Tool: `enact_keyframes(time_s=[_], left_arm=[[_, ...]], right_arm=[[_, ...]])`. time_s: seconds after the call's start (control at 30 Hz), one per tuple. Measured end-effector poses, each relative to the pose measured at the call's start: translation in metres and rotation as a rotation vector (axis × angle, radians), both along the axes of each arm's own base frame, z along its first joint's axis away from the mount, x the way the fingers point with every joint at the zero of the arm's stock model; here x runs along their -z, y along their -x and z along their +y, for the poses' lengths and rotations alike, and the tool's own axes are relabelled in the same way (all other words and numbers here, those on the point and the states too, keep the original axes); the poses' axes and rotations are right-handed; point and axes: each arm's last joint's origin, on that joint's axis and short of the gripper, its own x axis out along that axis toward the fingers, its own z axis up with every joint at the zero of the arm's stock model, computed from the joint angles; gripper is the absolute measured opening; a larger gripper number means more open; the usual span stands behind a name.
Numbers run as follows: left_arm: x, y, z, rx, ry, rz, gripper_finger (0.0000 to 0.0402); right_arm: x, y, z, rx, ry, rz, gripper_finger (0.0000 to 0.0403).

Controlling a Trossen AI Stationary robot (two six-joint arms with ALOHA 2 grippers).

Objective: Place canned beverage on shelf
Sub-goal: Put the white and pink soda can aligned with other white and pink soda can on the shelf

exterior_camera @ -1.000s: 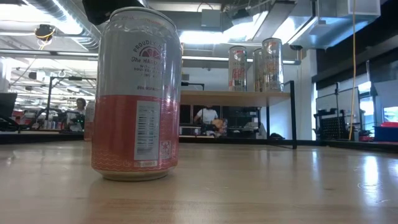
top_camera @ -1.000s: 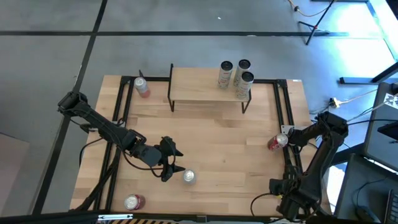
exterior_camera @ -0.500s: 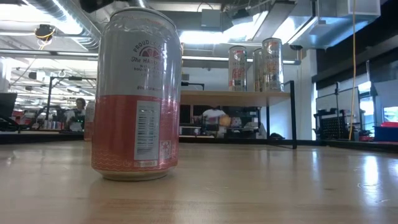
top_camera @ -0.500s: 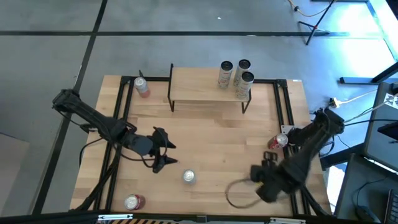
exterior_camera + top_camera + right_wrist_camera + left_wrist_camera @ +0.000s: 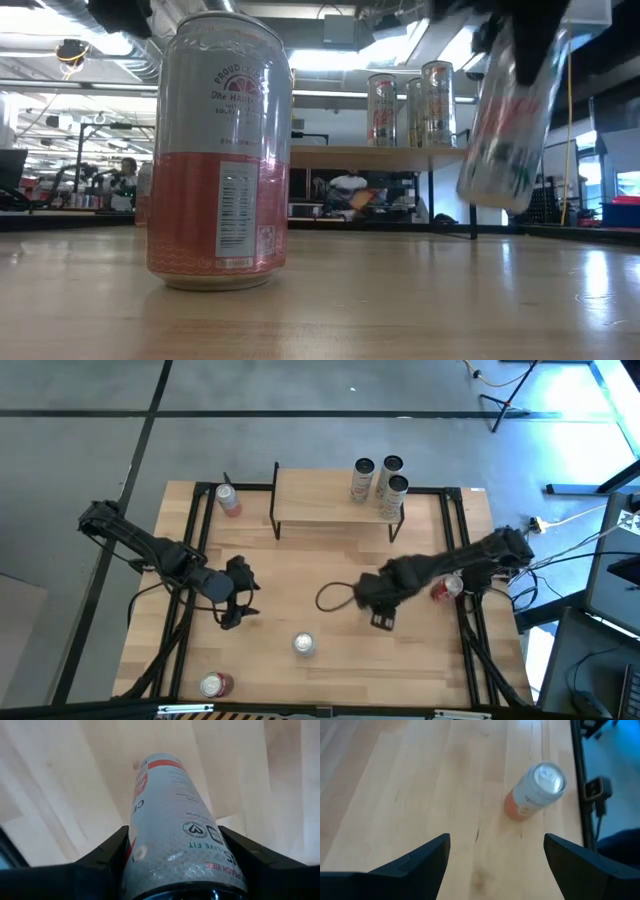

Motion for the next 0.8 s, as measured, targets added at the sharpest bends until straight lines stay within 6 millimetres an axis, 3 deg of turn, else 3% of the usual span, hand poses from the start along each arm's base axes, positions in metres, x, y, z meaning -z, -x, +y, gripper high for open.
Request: enact_keyframes(time_s=[0.3, 0.57, 0.8], left_arm=[[0.005, -0.005, 0.007, 0.06, -0.066, -0.006, 0.0315], [0.005, -0.005, 0.008, 0.085, -0.094, -0.008, 0.0315], [0.005, -0.005, 0.008, 0.094, -0.096, -0.007, 0.0315]], right_arm=[[0.024, -0.022, -0.021, 0.028, -0.07, 0.085, 0.0232], [0.028, -0.024, -0.02, 0.011, -0.085, 0.084, 0.0233], [0.028, -0.027, -0.019, 0.013, -0.099, 0.063, 0.0356]])
